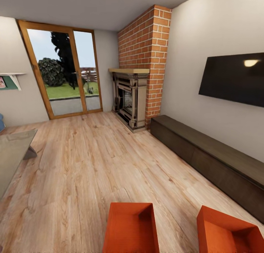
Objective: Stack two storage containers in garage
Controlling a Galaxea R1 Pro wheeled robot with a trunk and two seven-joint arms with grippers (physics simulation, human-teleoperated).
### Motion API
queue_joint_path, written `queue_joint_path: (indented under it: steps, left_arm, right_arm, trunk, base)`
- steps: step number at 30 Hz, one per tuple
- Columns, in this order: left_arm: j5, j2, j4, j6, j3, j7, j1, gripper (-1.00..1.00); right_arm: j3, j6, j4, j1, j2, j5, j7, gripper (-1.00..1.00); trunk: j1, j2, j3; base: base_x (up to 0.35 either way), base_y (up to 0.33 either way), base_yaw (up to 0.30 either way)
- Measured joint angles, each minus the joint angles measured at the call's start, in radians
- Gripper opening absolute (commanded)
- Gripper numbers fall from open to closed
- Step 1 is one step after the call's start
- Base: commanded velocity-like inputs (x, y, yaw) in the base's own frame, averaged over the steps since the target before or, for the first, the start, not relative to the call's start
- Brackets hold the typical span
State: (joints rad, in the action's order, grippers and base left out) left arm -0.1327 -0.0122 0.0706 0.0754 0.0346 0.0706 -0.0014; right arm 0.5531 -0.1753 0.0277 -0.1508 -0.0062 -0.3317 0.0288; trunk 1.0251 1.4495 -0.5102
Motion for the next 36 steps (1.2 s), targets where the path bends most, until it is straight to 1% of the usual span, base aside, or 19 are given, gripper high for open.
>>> queue_joint_path:
  steps: [36]
  left_arm:
    - [0.001, 0.0, 0.0, 0.0, -0.001, 0.0, 0.0, 1.0]
  right_arm:
    - [-0.002, 0.0, 0.0, 0.0, 0.003, -0.004, -0.005, 1.0]
  trunk:
    - [0.0, 0.0, -0.059]
  base:
    - [0.0, 0.0, 0.0]
